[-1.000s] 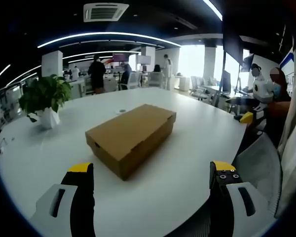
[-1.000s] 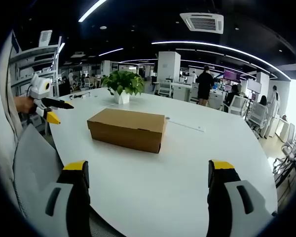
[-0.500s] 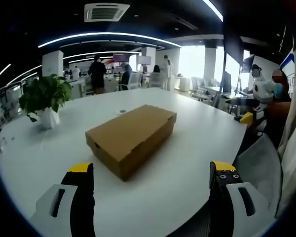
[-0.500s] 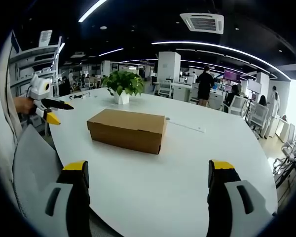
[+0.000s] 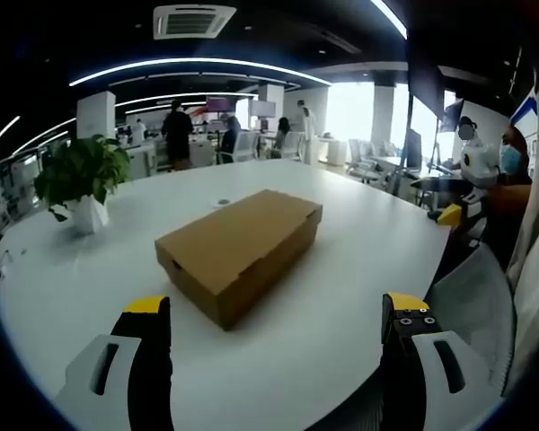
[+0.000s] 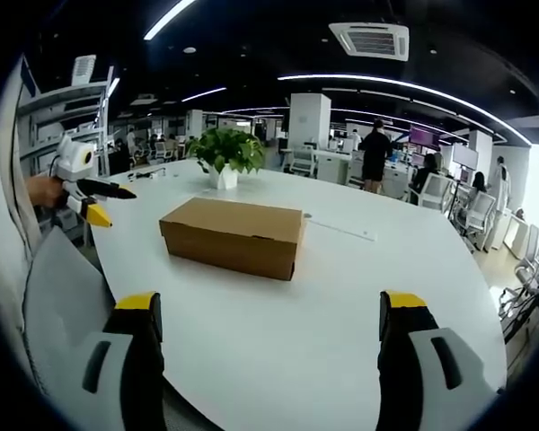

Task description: Operate the shoe box by opening the lid, removing the specified soft item, and placing it in the target area until the item is outside and the box remains undamaged.

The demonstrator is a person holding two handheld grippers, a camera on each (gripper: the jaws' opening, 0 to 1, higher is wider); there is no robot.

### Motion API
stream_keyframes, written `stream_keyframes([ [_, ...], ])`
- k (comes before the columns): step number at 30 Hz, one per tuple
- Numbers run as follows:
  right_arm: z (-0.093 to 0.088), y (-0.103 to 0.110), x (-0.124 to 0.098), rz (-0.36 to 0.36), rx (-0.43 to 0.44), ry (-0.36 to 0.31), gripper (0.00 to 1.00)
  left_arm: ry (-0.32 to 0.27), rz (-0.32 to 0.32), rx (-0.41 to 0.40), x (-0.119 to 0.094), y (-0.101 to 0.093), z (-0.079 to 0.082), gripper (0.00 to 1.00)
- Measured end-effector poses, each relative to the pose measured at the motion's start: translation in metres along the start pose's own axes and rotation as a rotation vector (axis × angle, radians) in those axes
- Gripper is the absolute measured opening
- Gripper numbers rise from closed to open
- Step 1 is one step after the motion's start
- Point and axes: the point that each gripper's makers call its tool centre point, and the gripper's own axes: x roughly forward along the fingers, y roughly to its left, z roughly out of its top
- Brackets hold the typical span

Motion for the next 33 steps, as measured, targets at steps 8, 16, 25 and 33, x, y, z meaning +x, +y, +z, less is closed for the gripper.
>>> stream_keyframes([
  [8,0.004,-0.001,0.008,0.021,-0.015,0.003,0.96,0.001,0.011,-0.002,0.007,0.004,0.003,1.0],
  [16,0.008,0.001,0.02,0.054,-0.03,0.004,0.96,0.01,0.035,-0.007,0.012,0.008,0.003,1.0],
  [25,0.007,-0.002,0.032,0.067,-0.042,0.002,0.95,0.01,0.066,-0.023,0.019,0.016,0.003,1.0],
  [33,0.007,-0.009,0.045,0.07,-0.05,-0.002,0.94,0.009,0.08,-0.035,0.028,0.018,0.001,0.99],
])
